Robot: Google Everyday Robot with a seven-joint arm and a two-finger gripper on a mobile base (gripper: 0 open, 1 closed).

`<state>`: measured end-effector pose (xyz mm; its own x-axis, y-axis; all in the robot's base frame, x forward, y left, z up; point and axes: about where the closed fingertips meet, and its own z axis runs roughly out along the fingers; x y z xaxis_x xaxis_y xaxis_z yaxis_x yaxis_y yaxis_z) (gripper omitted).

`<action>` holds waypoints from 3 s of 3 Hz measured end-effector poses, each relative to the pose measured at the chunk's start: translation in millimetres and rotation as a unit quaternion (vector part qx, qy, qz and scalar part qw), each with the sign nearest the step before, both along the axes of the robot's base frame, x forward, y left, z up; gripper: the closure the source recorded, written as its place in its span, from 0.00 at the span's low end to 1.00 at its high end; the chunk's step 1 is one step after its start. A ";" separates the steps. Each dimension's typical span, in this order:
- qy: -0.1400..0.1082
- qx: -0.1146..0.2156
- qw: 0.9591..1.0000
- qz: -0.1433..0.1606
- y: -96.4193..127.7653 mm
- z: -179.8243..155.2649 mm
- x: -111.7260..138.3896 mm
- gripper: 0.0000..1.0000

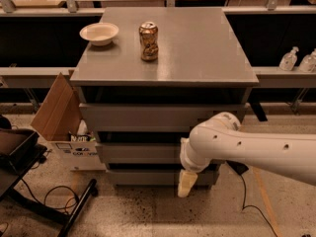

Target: Open middle drawer

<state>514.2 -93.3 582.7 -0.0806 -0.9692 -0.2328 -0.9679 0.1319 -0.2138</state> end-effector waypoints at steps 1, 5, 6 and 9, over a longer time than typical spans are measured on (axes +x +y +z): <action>0.013 0.015 1.000 0.008 11.0 -49.0 1.0 0.00; 0.003 -0.094 0.994 0.051 25.4 -134.7 68.7 0.00; -0.001 -0.109 0.994 0.029 16.4 -138.1 87.2 0.00; 0.011 -0.106 0.994 0.005 25.5 -152.8 108.7 0.18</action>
Offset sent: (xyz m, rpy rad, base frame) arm 0.0276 0.0328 -0.1152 -0.0283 -0.0001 0.0925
